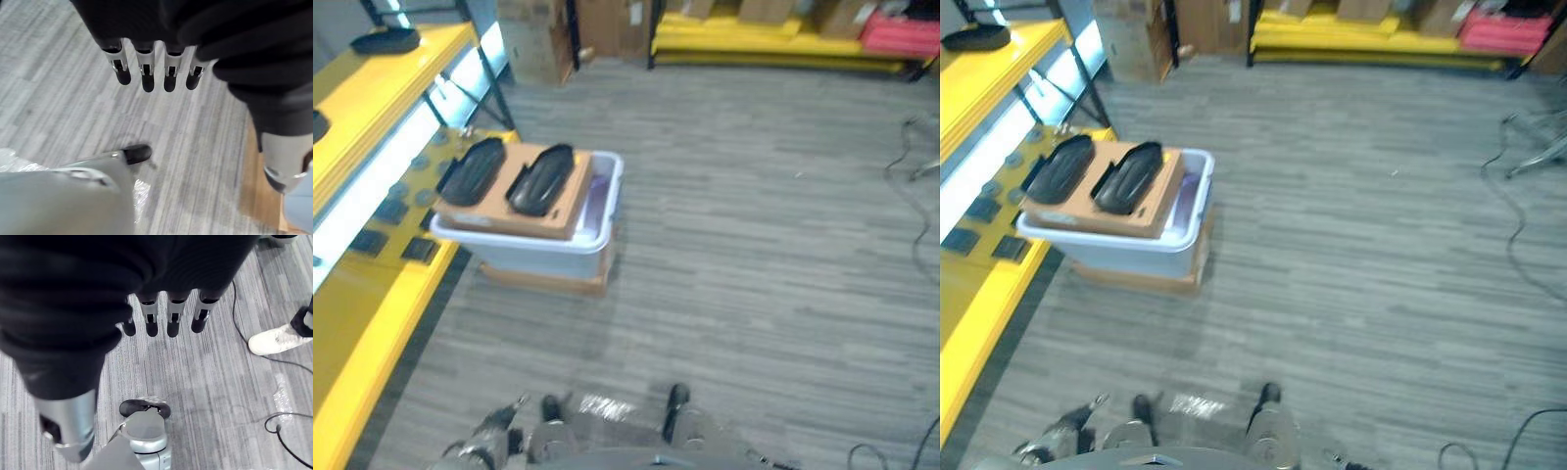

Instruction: Move parts from the plastic box to the shelf.

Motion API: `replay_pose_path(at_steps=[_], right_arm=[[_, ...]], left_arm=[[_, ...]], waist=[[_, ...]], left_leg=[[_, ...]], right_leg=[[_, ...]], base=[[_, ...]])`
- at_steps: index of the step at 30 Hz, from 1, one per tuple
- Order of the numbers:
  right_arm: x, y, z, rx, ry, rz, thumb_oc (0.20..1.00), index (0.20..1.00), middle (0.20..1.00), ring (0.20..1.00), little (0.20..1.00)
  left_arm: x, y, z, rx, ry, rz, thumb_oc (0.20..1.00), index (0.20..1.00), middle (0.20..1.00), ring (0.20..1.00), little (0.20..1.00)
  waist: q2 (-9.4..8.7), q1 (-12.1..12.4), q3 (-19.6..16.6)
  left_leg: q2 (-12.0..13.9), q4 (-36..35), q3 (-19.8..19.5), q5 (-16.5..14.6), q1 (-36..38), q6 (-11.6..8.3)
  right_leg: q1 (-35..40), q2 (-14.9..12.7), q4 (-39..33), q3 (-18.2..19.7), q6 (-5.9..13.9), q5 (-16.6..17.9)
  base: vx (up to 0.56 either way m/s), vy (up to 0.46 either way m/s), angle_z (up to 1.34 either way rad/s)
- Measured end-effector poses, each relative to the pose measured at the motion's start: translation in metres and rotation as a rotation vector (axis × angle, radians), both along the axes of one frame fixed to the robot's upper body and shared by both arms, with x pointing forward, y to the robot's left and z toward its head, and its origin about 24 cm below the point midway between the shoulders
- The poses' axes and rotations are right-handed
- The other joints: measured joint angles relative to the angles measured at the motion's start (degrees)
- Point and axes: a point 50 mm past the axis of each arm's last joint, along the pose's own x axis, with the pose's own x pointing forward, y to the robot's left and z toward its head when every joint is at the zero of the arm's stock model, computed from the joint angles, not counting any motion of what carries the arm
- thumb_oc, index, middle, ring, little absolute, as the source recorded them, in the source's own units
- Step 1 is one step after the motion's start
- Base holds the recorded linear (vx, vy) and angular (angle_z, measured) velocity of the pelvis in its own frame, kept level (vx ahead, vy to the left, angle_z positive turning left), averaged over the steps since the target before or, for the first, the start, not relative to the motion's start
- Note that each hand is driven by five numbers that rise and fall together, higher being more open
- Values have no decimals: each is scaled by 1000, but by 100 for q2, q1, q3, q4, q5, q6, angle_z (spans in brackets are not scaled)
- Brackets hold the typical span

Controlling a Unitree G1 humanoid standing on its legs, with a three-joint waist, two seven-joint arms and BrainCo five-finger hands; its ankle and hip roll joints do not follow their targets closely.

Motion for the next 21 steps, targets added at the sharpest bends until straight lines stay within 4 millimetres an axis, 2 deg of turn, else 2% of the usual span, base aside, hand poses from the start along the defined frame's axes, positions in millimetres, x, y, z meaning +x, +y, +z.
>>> replay_pose_path(at_steps=[1, 2, 3, 4, 5, 6, 8, 9, 10, 12, 13, 16, 17, 18, 19, 20, 21], right_arm=[[9, 19, -5, 72, -48, 10, 1000, 1000, 1000, 1000, 1000], [15, 23, -4, 91, -88, 12, 1000, 1000, 1000, 1000, 1000], [15, 26, -4, 105, -102, -18, 1000, 1000, 1000, 1000, 1000], [17, 24, -4, 107, -110, -24, 1000, 1000, 1000, 1000, 1000], [23, 23, -2, 113, -129, -7, 1000, 1000, 1000, 1000, 1000], [25, 24, -1, 122, -140, 1, 1000, 1000, 1000, 1000, 1000], [30, 32, -2, 158, -165, 14, 1000, 1000, 1000, 1000, 1000], [34, 38, -2, 178, -176, 37, 1000, 1000, 1000, 1000, 1000], [36, 42, -2, 187, -183, 63, 1000, 1000, 1000, 1000, 1000], [39, 47, -2, 199, -203, 80, 1000, 1000, 1000, 1000, 1000], [39, 50, -3, 212, -209, 79, 1000, 1000, 1000, 1000, 1000], [25, 55, -8, 224, -168, 75, 1000, 1000, 1000, 1000, 1000], [23, 57, -9, 227, -157, 89, 1000, 1000, 1000, 1000, 1000], [23, 59, -9, 232, -149, 94, 1000, 1000, 1000, 1000, 1000], [24, 60, -9, 234, -150, 101, 1000, 1000, 1000, 1000, 1000], [13, 60, -11, 235, -121, 108, 1000, 1000, 1000, 1000, 1000], [13, 60, -11, 231, -124, 104, 1000, 1000, 1000, 1000, 1000]], left_arm=[[12, 5, 6, 25, -36, -49, 1000, 1000, 1000, 1000, 1000], [9, 5, 5, 29, -33, -59, 1000, 1000, 1000, 1000, 1000], [1, 7, 3, 32, -19, -58, 1000, 1000, 1000, 1000, 1000], [-7, 10, 1, 40, 1, -63, 1000, 1000, 1000, 1000, 1000], [-16, 16, -1, 54, 26, -60, 1000, 1000, 1000, 1000, 1000], [-24, 22, -1, 69, 51, -56, 1000, 1000, 1000, 1000, 1000], [-36, 32, -3, 87, 98, -28, 1000, 1000, 1000, 1000, 1000], [-43, 32, -4, 81, 120, -9, 1000, 1000, 1000, 1000, 1000], [-45, 31, -6, 76, 131, -6, 1000, 1000, 1000, 1000, 1000], [-51, 24, -9, 53, 156, 8, 1000, 1000, 1000, 1000, 1000], [-52, 19, -11, 36, 151, 20, 1000, 1000, 1000, 1000, 1000], [-58, 13, -14, 8, 148, 50, 1000, 1000, 1000, 1000, 1000], [-60, 13, -14, 7, 152, 47, 1000, 1000, 1000, 1000, 1000], [-63, 12, -15, 3, 155, 47, 1000, 1000, 1000, 1000, 1000], [-66, 11, -15, -2, 157, 46, 1000, 1000, 1000, 1000, 1000], [-78, 15, -16, 7, 174, 27, 1000, 1000, 1000, 1000, 1000], [-72, 15, -15, 4, 159, 23, 1000, 1000, 1000, 1000, 1000]], waist=[[-281, 125, 226], [-249, 256, 301], [-176, 265, 283], [-122, 303, 244], [-12, 297, 221], [3, 261, 226], [-4, 263, 237], [-11, 257, 245], [-37, 242, 255], [-104, 92, 259], [-108, -29, 255], [-137, -3, 67], [-213, 6, 2], [-253, 63, -49], [-224, 59, -115], [-44, 104, -263], [-46, 89, -270]], left_leg=[[-402, 581, 57, -570, -7, 287], [-338, 755, 187, -656, 27, 266], [-412, 861, 294, -824, 35, 344], [-401, 839, 371, -875, 44, 437], [-362, 695, 418, -822, 21, 551], [-367, 460, 446, -732, 37, 685], [-439, -86, 440, -621, 92, 860], [-520, -441, 440, -506, 188, 1046], [-598, -614, 439, -465, 248, 1106], [-835, -891, 413, -353, 362, 1012], [-923, -936, 431, -345, 445, 1002], [-936, -1063, 384, -328, 511, 977], [-946, -1090, 385, -299, 526, 934], [-923, -1104, 379, -254, 529, 875], [-882, -1132, 268, -220, 545, 826], [-756, -1003, 150, -60, 807, 638], [-758, -1006, 166, -59, 806, 636]], right_leg=[[-10, -458, 267, 110, 120, 351], [-77, -649, 565, 73, 44, 472], [-156, -649, 492, 121, -64, 928], [-220, -624, 450, 83, -42, 1361], [-360, -476, 542, 93, 45, 1403], [-537, -296, 859, 72, 189, 922], [-597, 134, 1048, -89, 209, 298], [-580, 417, 992, -134, 297, 156], [-567, 536, 893, -179, 365, 106], [-429, 699, 250, -168, 428, 69], [-229, 677, -35, -139, 415, 69], [147, 765, -225, -47, 317, -61], [357, 759, -422, -75, 272, -87], [490, 812, -698, -167, 89, 43], [647, 923, -917, -215, 25, 106], [727, 955, -281, -219, -220, -518], [730, 948, -287, -215, -243, -533]], base=[[94, 351, -12], [34, 232, -36], [19, 164, -47], [28, 150, -44], [42, 140, -34], [56, 155, -22], [51, 91, -24], [94, 8, -34], [115, -19, -29], [126, -76, 8], [121, -99, 36], [88, -52, 29], [86, -37, 13], [97, -32, 7], [124, -32, 4], [97, 19, 9], [17, 86, 7]])
